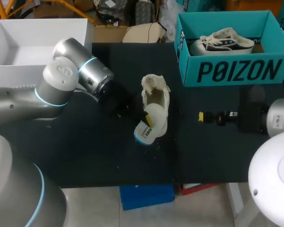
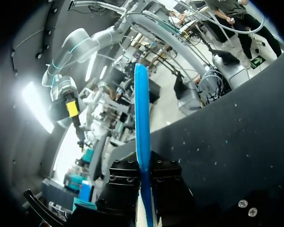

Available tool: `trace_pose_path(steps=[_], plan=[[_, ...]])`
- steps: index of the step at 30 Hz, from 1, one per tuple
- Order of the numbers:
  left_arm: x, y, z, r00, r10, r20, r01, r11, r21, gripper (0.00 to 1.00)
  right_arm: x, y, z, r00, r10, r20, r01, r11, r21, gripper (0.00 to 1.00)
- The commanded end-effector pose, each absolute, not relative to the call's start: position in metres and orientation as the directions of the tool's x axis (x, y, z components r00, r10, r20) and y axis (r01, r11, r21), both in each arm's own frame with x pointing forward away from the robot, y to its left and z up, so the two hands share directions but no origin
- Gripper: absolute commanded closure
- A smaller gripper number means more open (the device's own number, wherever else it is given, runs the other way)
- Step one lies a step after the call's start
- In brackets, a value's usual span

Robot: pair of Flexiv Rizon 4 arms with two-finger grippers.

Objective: Take the shoe out of the shoebox, open the shoe tongue, remove and reinsert the insole, then place the shoe into the shoebox

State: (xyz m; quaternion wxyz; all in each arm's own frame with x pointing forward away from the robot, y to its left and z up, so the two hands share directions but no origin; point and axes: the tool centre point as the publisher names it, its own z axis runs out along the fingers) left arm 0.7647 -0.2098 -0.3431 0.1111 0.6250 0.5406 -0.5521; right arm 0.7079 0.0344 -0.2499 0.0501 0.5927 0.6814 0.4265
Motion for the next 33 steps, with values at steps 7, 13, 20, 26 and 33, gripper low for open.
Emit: trace_pose_path(steps=[7, 13, 20, 26, 33], plan=[[0.769, -0.207, -0.332, -0.161, 0.632, -0.758, 0.791, -0.377, -0.483, 1.0, 0.71, 0.031, -0.249, -0.311, 0.831, 0.46, 0.774, -0.059, 0.63, 0.0], [0.776, -0.21, -0.334, -0.138, 0.674, -0.725, 0.782, -0.376, -0.498, 1.0, 0.71, 0.031, -0.249, -0.311, 0.831, 0.46, 0.774, -0.059, 0.63, 0.0], [0.782, -0.215, -0.342, -0.121, 0.694, -0.71, 0.785, -0.371, -0.497, 1.0, 0.71, 0.031, -0.249, -0.311, 0.831, 0.46, 0.774, -0.059, 0.63, 0.0], [0.79, -0.218, -0.346, -0.104, 0.711, -0.695, 0.801, -0.355, -0.482, 1.0, 0.71, 0.031, -0.249, -0.311, 0.831, 0.46, 0.774, -0.059, 0.63, 0.0], [0.801, -0.22, -0.349, -0.09, 0.726, -0.682, 0.818, -0.337, -0.466, 1.0, 0.71, 0.031, -0.249, -0.311, 0.831, 0.46, 0.774, -0.059, 0.63, 0.0]])
